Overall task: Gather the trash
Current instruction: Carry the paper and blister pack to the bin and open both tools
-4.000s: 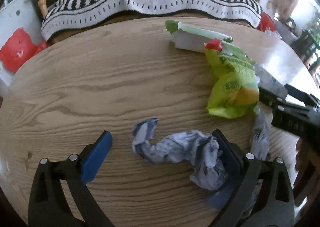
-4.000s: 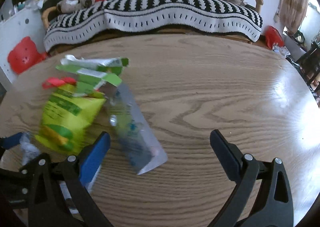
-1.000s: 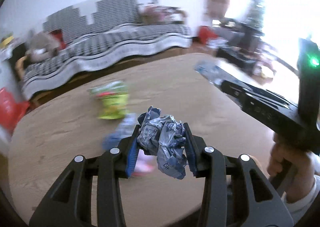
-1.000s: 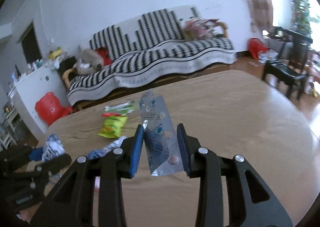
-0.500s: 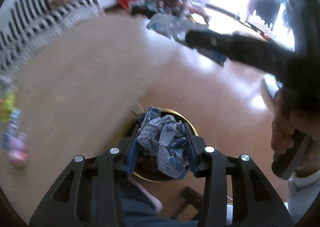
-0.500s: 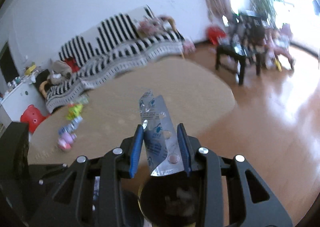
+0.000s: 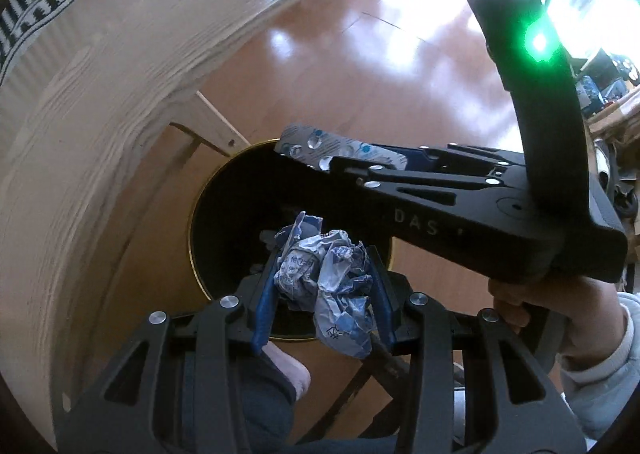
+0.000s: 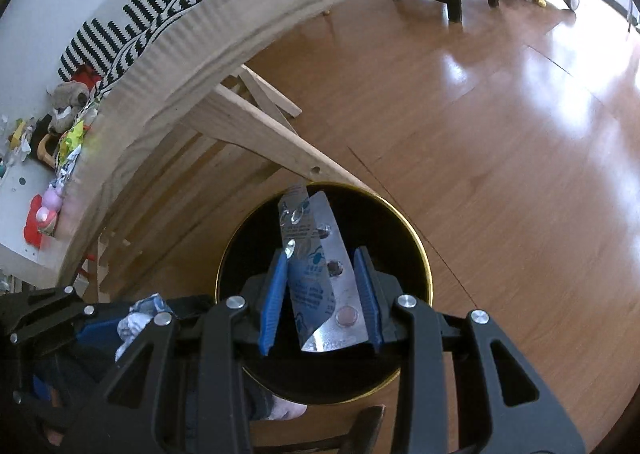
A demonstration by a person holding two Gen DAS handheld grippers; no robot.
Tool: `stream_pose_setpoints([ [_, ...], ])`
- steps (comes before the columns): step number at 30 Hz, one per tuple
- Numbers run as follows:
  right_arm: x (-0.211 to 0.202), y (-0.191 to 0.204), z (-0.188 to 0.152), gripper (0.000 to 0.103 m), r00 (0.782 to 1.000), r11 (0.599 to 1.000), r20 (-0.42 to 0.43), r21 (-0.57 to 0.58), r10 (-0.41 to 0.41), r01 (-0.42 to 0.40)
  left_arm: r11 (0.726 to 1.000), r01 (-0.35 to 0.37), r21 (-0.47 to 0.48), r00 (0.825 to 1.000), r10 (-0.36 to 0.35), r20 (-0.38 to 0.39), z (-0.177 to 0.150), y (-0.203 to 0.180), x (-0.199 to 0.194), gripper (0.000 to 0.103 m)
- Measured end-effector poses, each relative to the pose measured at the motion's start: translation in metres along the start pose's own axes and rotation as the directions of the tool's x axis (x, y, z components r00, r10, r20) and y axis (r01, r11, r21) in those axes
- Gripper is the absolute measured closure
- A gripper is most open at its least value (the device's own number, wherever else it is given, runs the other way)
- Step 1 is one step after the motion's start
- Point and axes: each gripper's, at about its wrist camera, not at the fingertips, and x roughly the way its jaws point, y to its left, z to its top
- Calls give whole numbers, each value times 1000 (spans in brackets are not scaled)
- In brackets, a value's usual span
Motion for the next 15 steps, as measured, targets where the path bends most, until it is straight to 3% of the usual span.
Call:
stream_pose_setpoints([
  [1,0,-3,-1,67,1000,1000,-3,13,7,-7,1000,-2,-5,1000,2,-7,0,0,2,59],
  [2,1,-3,-2,66,1000,1000,-6,26,16,-16,1000,-5,-10,1000,4,-18,-1,1,5,50],
  [5,2,-6,3,19,999,996,-8,77,39,-38,1000,-3,-11,1000,3,-29,-2,9,8,17],
  [6,-2,-7,3,14,999,996,17,81,36,-37,1000,-10,-10,1000,10,-17,-3,10,5,15],
  [9,-13,-5,7,6,998,996,53,76,39,-43,1000,-22,-20,999,23,25,-3,11,-4,11],
  [15,-37,11,19,6,992,999,124,37,-27,22,995,-97,-27,986,100,130,-3,28,-46,11],
])
